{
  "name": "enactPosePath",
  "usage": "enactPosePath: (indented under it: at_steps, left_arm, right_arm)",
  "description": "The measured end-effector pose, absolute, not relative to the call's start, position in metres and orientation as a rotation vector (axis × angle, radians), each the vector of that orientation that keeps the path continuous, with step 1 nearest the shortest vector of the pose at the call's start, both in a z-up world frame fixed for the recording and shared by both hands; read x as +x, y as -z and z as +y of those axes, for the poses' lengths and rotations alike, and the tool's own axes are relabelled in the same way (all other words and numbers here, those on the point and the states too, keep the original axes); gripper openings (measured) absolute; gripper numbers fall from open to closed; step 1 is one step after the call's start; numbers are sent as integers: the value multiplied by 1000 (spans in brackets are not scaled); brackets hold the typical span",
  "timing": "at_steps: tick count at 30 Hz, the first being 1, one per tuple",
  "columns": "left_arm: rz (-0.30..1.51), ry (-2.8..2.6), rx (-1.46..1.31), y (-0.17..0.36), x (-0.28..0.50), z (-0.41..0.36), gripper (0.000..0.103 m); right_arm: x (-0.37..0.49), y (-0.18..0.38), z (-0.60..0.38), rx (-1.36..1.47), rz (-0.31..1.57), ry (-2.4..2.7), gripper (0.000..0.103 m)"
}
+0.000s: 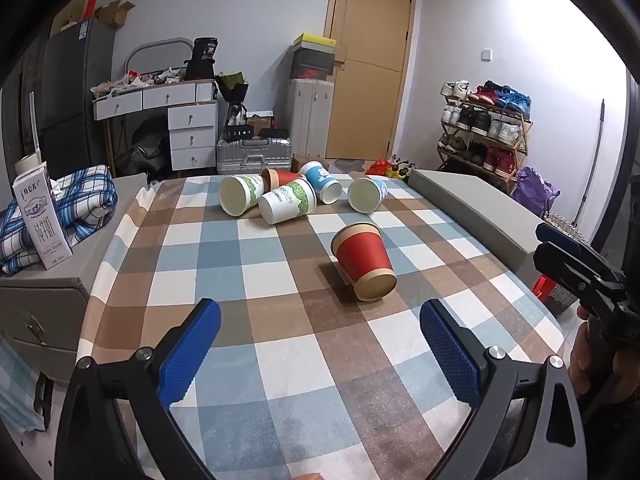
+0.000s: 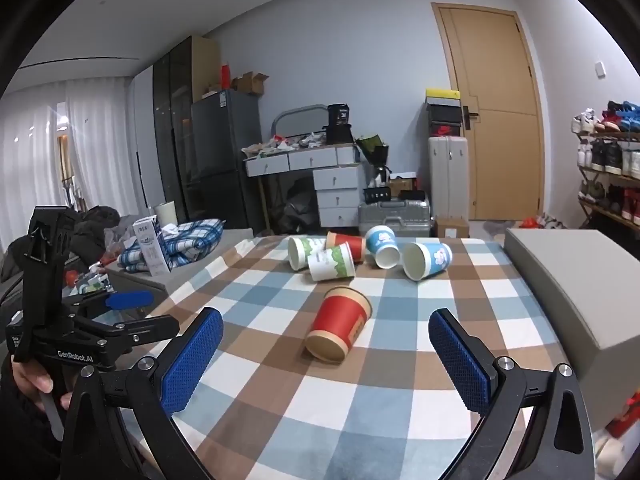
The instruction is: Flip cup upright
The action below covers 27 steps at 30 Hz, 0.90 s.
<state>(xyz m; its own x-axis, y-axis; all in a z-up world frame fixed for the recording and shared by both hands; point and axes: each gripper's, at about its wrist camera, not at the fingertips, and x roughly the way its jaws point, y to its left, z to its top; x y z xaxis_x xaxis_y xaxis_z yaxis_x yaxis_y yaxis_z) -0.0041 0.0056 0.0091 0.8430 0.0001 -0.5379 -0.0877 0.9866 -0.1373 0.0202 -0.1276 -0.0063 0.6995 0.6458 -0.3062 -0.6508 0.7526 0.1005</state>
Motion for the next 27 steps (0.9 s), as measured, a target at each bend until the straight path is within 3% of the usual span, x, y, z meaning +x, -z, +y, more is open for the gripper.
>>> enactPosePath:
  at_steps: [27]
  left_arm:
    - [578, -38, -145, -8, -4, -2, 97]
  right_arm:
    - [18, -5, -142, 19, 309, -697, 103]
